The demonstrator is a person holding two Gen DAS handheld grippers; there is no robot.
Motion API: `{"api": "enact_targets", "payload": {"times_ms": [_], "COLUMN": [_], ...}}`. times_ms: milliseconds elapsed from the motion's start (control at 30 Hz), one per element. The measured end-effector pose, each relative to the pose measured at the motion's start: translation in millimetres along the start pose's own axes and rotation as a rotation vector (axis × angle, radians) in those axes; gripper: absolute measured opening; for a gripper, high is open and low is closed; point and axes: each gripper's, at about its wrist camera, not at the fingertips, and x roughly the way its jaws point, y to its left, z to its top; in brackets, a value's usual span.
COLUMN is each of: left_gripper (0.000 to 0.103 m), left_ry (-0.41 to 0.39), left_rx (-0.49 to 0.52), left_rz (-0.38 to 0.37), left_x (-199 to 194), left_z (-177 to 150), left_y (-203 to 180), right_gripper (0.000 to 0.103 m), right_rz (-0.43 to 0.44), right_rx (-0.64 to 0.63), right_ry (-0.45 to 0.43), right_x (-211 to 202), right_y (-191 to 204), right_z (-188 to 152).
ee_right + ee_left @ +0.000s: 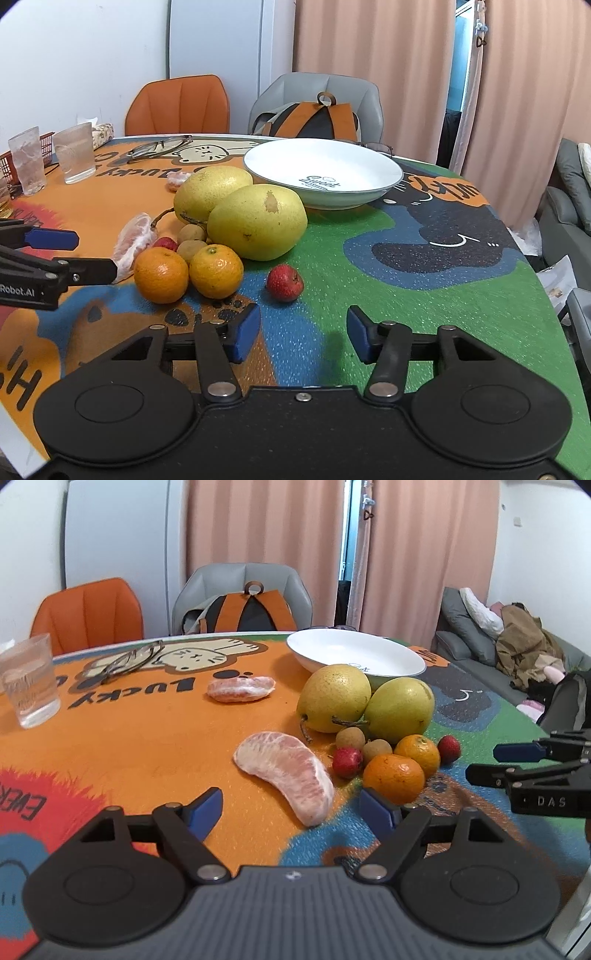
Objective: Organize fruits
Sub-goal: 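Grasp the pink pomelo segment with the left gripper while the right gripper grasps the small red fruit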
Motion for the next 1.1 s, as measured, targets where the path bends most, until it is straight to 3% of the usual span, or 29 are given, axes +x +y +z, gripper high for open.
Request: {"api": "enact_targets", "payload": {"times_ms": [133,433,867,1100], "left_gripper": [0.081,0.082,0.083,0.079], "left_ry": [-0.011,0.042,0.064,0.065], "left_rx": [0.019,0.002,0.062,0.066], "left_rz": [-0.021,-0.096,-0.061,-0.034], "left_x": [11,31,40,45], "left_z": [3,9,13,16], "left_y": [4,19,12,10], "right_gripper": [0.048,0.040,0.026,0.024], "right_rz": [0.004,0.017,0.040,0.038], "right_rx": [-0.005,0.001,-0.004,-0.001], "right_ry": [0.001,0.017,0.016,0.014], "right_x": [5,18,29,29], "right_y": [0,-2,0,1], "right_z": [2,6,12,12]}}
